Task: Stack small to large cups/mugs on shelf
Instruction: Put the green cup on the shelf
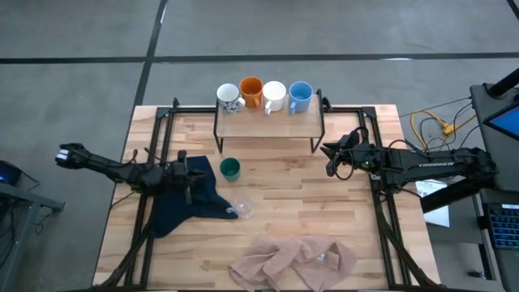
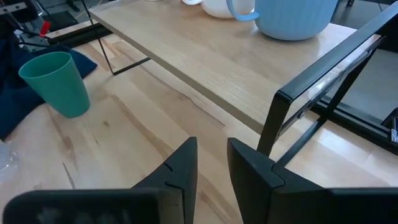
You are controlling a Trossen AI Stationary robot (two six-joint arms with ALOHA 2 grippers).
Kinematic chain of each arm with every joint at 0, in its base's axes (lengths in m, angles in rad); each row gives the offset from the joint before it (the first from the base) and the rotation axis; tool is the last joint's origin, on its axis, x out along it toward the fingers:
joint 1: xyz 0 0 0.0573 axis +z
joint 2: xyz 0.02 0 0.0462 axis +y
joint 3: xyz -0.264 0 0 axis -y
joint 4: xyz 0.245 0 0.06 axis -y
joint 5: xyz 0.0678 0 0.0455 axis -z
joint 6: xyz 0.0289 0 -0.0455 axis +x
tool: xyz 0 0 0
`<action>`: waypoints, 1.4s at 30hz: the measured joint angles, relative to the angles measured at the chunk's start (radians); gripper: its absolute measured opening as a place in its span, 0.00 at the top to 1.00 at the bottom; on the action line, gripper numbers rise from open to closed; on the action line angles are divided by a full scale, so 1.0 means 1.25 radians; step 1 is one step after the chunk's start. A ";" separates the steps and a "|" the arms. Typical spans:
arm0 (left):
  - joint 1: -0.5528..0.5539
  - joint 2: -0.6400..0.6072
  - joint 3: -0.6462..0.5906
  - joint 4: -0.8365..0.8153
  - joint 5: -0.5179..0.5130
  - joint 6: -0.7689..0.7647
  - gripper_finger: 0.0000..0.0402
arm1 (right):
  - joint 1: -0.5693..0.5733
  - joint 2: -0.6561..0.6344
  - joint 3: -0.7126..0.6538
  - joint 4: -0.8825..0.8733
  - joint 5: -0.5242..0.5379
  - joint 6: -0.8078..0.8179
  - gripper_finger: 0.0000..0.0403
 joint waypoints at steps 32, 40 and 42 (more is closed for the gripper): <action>-0.272 0.379 -0.003 0.496 -0.099 -0.102 1.00 | 0.000 0.000 0.000 -0.002 -0.044 0.024 0.79; -0.335 0.507 -0.003 0.603 -0.238 -0.150 1.00 | 0.000 0.000 0.000 -0.002 -0.044 0.024 0.81; -0.336 0.549 -0.003 0.635 -0.272 -0.152 1.00 | 0.000 0.000 0.000 -0.002 -0.047 0.024 0.81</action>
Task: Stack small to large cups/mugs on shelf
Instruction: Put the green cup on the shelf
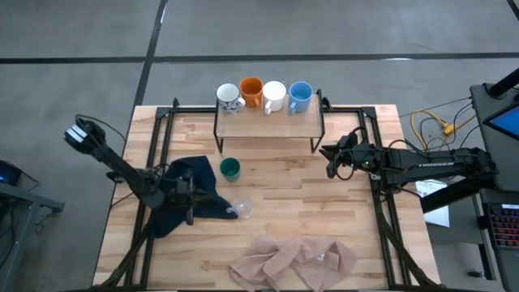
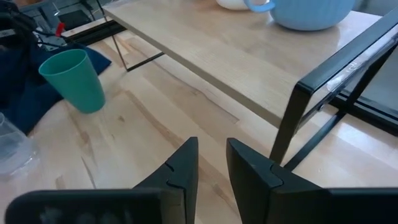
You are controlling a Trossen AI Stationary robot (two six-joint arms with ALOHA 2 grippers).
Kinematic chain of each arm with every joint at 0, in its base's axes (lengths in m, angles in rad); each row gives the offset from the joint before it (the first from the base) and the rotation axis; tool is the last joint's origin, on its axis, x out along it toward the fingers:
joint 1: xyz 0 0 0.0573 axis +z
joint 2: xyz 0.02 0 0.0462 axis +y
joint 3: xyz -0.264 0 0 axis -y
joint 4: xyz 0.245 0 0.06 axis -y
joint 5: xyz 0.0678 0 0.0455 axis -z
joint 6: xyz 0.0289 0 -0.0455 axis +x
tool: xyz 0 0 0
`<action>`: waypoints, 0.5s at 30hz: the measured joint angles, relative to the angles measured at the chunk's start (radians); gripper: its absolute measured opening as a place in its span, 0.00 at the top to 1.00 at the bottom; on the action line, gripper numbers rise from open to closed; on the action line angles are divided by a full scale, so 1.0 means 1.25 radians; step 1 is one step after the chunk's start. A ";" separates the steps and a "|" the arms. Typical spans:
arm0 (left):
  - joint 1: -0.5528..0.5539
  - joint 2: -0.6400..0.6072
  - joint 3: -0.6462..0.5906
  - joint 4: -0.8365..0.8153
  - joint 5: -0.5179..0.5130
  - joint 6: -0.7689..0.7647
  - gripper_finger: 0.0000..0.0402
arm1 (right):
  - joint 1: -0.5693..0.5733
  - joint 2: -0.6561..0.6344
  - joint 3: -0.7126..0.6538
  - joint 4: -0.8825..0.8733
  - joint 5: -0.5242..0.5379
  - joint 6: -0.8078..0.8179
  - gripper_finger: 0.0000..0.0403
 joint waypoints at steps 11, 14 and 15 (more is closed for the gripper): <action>0.001 0.238 -0.001 0.141 -0.155 -0.041 1.00 | 0.000 0.000 0.000 -0.001 -0.019 -0.004 0.78; 0.000 0.291 -0.001 0.170 -0.186 -0.041 1.00 | 0.000 0.000 0.000 -0.007 -0.030 -0.005 0.78; 0.001 0.307 0.001 0.183 -0.194 -0.041 1.00 | 0.000 0.000 0.000 -0.012 -0.030 -0.005 0.78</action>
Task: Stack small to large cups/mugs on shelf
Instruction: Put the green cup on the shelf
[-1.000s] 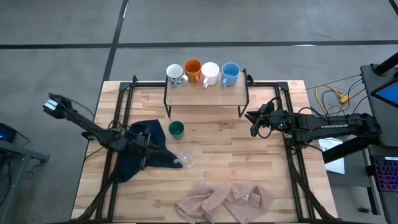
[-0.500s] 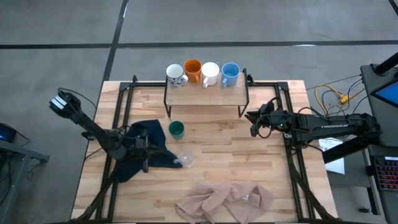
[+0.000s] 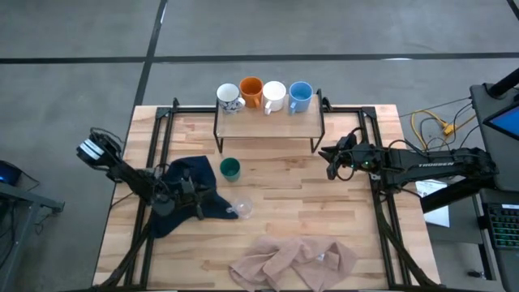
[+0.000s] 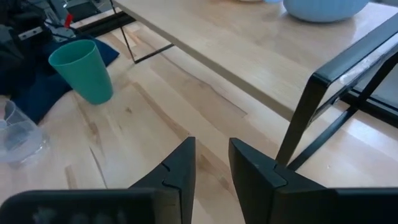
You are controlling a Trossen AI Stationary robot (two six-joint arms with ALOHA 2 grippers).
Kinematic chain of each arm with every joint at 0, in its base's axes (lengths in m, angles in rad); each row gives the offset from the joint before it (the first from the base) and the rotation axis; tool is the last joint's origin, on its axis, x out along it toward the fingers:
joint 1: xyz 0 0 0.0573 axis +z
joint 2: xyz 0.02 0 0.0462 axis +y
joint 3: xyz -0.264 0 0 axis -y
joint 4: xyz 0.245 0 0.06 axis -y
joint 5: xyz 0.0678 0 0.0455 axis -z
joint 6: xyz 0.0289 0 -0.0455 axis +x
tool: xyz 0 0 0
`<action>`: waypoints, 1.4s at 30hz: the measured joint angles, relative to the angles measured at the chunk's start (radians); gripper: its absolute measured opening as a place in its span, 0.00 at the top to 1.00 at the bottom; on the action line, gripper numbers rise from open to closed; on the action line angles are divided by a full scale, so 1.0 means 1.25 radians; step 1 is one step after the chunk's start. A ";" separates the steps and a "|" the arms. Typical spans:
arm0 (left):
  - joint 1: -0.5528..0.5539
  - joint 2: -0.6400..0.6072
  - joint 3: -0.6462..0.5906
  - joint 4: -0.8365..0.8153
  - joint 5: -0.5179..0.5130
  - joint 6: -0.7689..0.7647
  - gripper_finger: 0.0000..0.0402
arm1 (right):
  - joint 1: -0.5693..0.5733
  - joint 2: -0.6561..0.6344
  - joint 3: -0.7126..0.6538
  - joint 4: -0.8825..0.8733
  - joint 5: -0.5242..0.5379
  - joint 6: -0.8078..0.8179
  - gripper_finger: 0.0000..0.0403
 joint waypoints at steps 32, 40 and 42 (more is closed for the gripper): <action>0.066 0.124 0.015 0.090 -0.159 -0.060 1.00 | 0.000 0.000 0.000 -0.014 -0.009 0.007 0.82; 0.066 0.121 0.020 0.093 -0.150 -0.062 0.95 | 0.000 0.000 0.000 -0.014 -0.029 0.007 0.79; 0.066 0.121 0.024 0.094 -0.150 -0.062 0.90 | 0.000 0.000 0.000 -0.014 -0.029 0.007 0.78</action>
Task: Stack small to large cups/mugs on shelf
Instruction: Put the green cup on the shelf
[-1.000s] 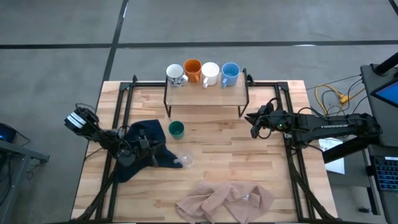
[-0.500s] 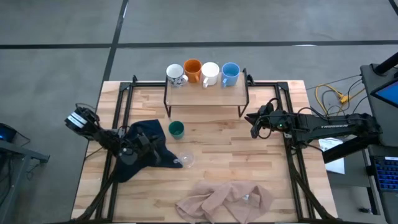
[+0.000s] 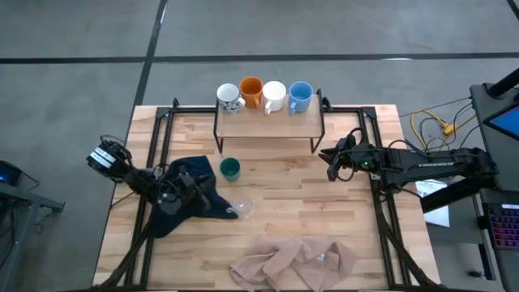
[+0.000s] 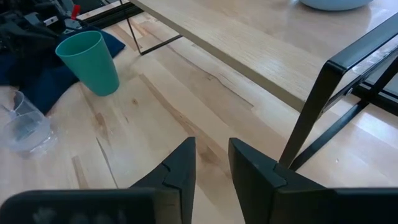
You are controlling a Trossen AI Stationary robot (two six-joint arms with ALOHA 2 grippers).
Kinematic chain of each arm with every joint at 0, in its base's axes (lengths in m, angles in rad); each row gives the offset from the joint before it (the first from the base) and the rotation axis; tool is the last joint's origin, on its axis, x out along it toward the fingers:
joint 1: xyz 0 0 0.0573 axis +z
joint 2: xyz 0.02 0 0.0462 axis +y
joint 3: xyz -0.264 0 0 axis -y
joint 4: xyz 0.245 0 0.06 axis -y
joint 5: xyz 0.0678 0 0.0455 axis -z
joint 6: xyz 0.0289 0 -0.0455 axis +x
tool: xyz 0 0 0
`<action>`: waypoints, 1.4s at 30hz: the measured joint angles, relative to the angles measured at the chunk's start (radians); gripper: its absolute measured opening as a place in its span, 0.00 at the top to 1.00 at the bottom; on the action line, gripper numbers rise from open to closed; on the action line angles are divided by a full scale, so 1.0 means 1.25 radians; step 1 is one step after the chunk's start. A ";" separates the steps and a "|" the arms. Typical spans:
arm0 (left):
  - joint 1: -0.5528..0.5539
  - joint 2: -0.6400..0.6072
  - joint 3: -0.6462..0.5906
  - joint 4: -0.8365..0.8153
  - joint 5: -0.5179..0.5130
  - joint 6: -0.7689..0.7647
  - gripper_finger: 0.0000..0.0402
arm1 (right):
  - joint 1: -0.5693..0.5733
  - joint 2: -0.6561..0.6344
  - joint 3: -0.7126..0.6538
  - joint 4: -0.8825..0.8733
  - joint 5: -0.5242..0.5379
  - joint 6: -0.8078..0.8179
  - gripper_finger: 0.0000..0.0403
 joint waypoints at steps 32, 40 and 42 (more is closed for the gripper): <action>0.014 0.000 0.025 -0.023 -0.104 -0.084 0.62 | 0.000 0.000 0.000 0.000 -0.033 0.000 0.74; 0.014 0.001 0.025 -0.017 -0.073 -0.021 0.50 | 0.000 0.000 0.000 -0.001 -0.033 0.000 0.75; 0.014 0.000 0.024 -0.017 -0.034 -0.021 0.50 | 0.000 0.000 0.000 -0.002 -0.033 0.000 0.75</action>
